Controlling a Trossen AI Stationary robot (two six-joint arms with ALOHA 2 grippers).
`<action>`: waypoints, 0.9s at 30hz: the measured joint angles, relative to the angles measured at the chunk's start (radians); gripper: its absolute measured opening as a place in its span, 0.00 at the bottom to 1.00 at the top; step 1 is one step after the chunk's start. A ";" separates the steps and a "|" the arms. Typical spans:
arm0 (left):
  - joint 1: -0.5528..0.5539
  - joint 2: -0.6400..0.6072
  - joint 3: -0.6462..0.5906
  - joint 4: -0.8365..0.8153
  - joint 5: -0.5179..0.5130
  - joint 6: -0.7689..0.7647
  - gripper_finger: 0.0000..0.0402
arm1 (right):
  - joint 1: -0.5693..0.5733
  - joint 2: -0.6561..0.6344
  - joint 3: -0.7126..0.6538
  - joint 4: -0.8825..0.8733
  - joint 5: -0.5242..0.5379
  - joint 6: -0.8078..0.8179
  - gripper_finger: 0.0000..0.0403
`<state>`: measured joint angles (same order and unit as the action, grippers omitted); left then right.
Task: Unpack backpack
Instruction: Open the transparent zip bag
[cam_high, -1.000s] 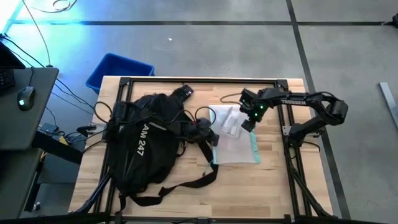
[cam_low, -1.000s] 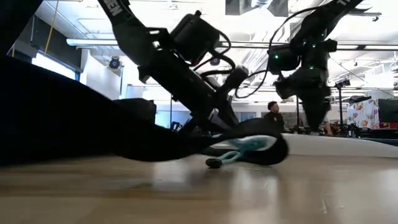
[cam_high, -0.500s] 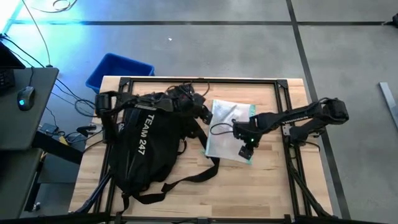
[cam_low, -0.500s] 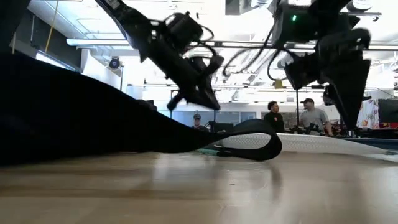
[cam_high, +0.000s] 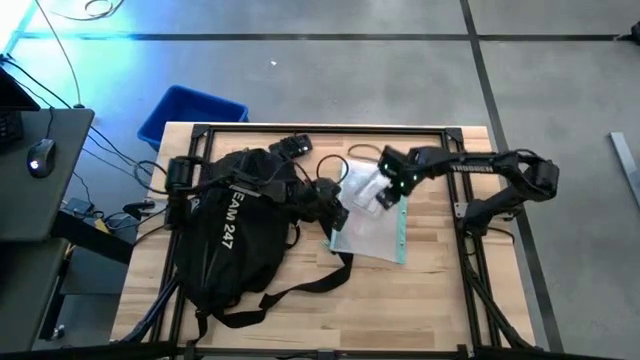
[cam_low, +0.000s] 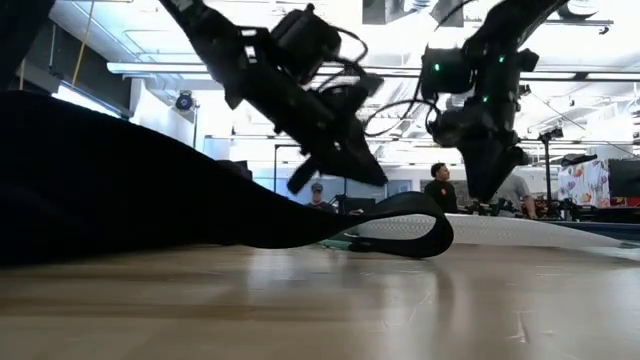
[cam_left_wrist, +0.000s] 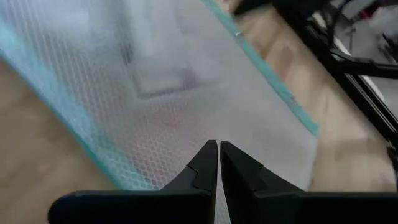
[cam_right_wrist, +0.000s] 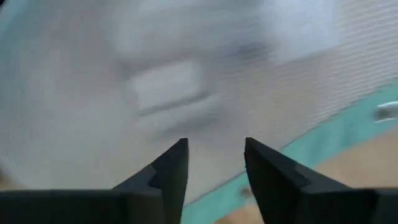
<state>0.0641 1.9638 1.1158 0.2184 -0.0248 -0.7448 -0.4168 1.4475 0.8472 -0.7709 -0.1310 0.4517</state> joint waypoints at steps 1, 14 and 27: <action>-0.001 0.016 0.000 0.017 -0.008 -0.022 0.00 | -0.022 0.004 -0.014 0.009 0.000 -0.013 0.23; 0.099 0.057 0.001 -0.046 -0.059 0.039 0.00 | 0.128 0.025 -0.214 0.085 -0.091 0.124 0.00; 0.213 -0.062 0.000 -0.117 0.326 0.207 0.00 | 0.551 -0.181 -0.192 0.085 -0.262 0.538 0.00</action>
<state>0.2767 1.9017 1.1160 0.1010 0.3013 -0.5383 0.1340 1.2665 0.6554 -0.6860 -0.3933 0.9896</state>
